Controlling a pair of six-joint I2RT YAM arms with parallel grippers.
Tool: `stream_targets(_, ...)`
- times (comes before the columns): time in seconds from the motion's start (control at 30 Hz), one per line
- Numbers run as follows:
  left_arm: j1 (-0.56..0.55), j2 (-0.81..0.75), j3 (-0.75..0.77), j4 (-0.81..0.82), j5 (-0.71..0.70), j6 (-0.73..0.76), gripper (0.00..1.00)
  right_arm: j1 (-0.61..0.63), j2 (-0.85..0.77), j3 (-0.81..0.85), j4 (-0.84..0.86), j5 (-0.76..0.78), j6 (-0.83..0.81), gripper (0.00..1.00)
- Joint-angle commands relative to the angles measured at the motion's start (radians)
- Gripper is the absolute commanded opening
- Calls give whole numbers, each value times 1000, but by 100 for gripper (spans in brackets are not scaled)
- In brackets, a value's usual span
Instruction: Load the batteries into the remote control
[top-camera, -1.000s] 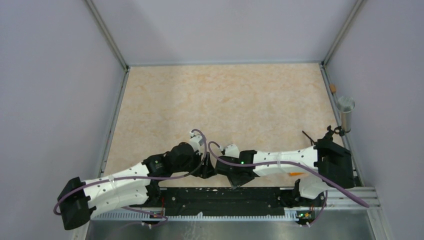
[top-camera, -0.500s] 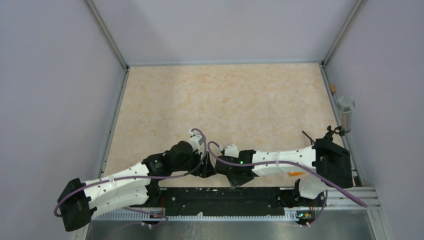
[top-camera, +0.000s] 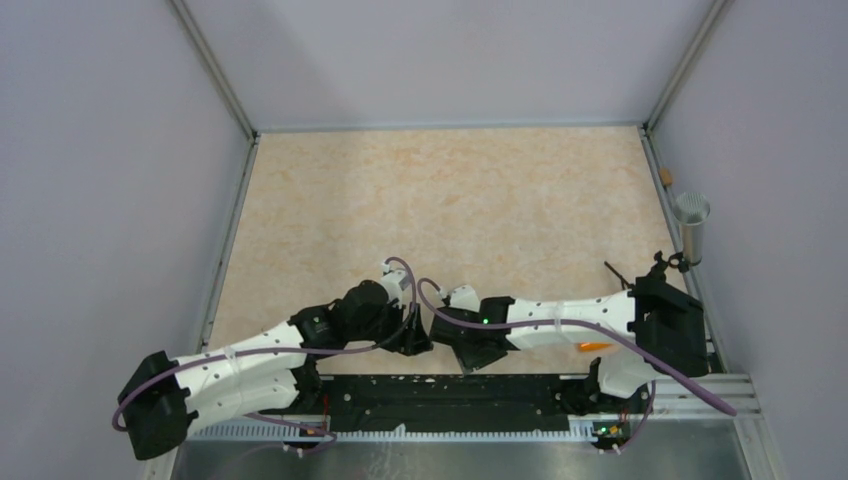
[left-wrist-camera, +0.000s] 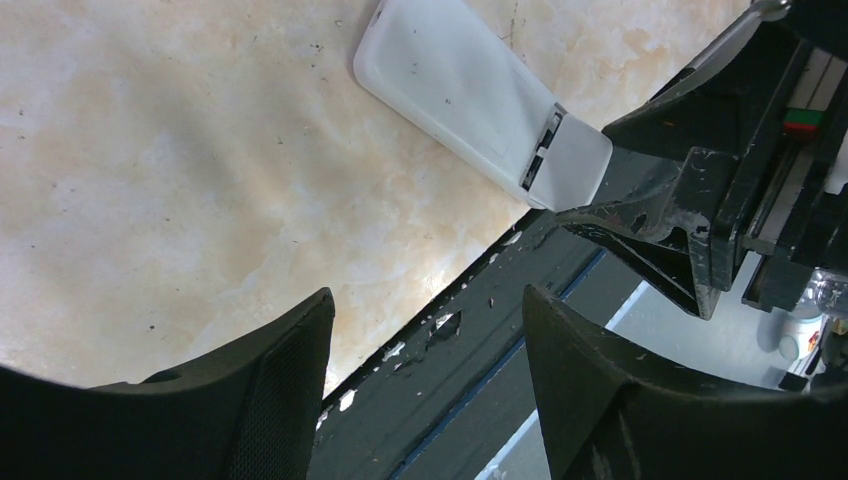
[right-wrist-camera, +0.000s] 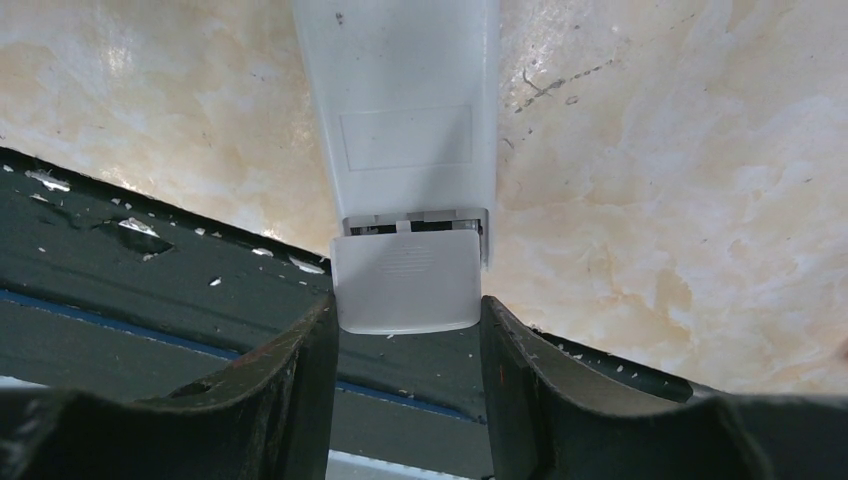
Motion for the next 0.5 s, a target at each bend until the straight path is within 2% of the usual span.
stream_targets(0.0, 9, 9, 17, 40, 20, 13, 70, -17, -39, -4, 12, 0, -4, 12)
stream_targets(0.47, 23, 18, 18, 52, 38, 10, 70, -24, -44, -28, 32, -13, -10, 12)
